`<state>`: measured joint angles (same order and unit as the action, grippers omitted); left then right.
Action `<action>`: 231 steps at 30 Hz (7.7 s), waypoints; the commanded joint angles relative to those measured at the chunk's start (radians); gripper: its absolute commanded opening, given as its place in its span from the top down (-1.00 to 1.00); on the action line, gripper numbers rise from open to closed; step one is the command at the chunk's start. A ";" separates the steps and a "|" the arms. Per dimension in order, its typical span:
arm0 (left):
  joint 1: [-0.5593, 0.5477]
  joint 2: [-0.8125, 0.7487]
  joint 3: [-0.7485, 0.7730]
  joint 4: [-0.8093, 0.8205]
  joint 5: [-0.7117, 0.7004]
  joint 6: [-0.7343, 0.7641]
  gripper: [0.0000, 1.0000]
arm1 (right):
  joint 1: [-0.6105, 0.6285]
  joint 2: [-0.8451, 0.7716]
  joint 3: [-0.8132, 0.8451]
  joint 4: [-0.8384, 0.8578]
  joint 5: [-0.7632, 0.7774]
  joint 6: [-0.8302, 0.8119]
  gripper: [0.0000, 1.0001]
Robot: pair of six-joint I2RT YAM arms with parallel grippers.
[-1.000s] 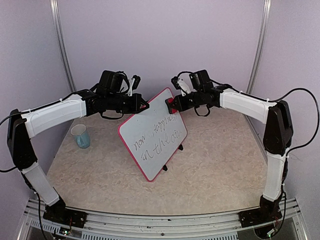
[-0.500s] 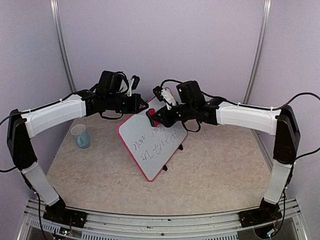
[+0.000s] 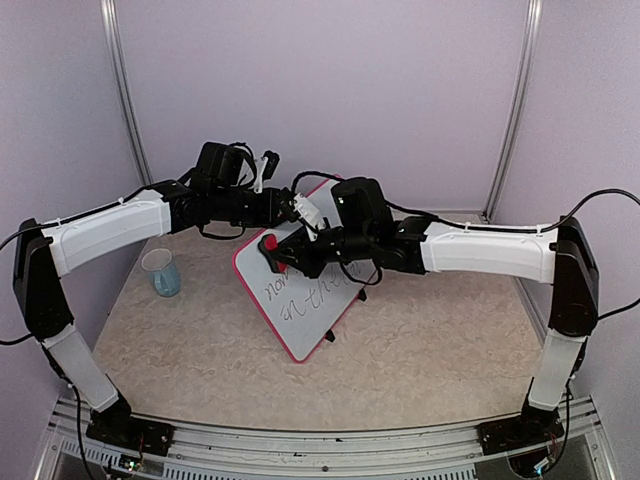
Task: Erase the whiteboard
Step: Erase the whiteboard at the center of the board.
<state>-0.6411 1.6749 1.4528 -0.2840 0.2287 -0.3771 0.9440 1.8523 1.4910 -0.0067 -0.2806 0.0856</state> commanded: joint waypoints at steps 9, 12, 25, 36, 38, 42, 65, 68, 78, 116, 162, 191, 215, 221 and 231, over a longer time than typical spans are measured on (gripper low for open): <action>-0.056 0.009 -0.038 0.005 0.107 0.013 1.00 | 0.126 0.060 0.005 0.047 -0.050 -0.059 1.00; -0.056 0.004 -0.039 0.002 0.104 0.014 1.00 | 0.126 0.035 0.005 0.034 -0.039 -0.055 1.00; 0.035 -0.053 -0.013 -0.015 0.095 0.022 0.20 | 0.023 -0.270 -0.172 0.021 0.080 -0.038 1.00; 0.058 -0.254 -0.060 -0.043 0.023 0.014 -0.43 | -0.004 -0.398 -0.336 0.063 0.164 0.015 1.00; 0.044 -0.315 -0.126 -0.036 0.002 -0.018 -0.47 | 0.014 -0.393 -0.349 0.060 0.172 0.020 1.00; -0.002 -0.407 -0.239 -0.048 -0.054 -0.037 -0.50 | 0.076 -0.348 -0.324 0.021 0.240 0.005 1.00; -0.062 -0.449 -0.409 -0.031 -0.130 -0.040 0.00 | 0.198 -0.073 -0.087 -0.077 0.364 0.036 1.00; -0.062 -0.455 -0.418 -0.024 -0.132 -0.042 0.18 | 0.199 -0.061 -0.081 -0.075 0.358 0.036 1.00; -0.064 -0.436 -0.416 0.007 -0.104 -0.060 0.82 | 0.203 -0.048 -0.089 -0.082 0.380 0.044 1.00; -0.098 -0.431 -0.412 0.028 -0.132 -0.086 1.00 | 0.230 -0.065 -0.302 -0.055 0.383 0.135 1.00; -0.106 -0.428 -0.439 0.048 -0.121 -0.093 1.00 | 0.181 -0.013 -0.025 -0.140 0.439 0.003 1.00; -0.107 -0.411 -0.429 0.055 -0.109 -0.087 1.00 | 0.138 -0.019 -0.077 -0.136 0.424 0.017 1.00; -0.108 -0.413 -0.448 0.075 -0.102 -0.085 1.00 | 0.108 -0.044 -0.245 -0.089 0.403 0.078 1.00; -0.109 -0.415 -0.452 0.074 -0.101 -0.091 1.00 | 0.105 0.006 -0.065 -0.129 0.414 0.015 1.00; -0.109 -0.430 -0.463 0.064 -0.115 -0.091 1.00 | 0.095 0.060 0.087 -0.180 0.421 -0.027 1.00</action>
<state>-0.7212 1.2461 1.0134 -0.2245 0.0395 -0.4541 1.0477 1.8820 1.5501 -0.2909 0.1368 0.0757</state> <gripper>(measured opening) 0.047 0.117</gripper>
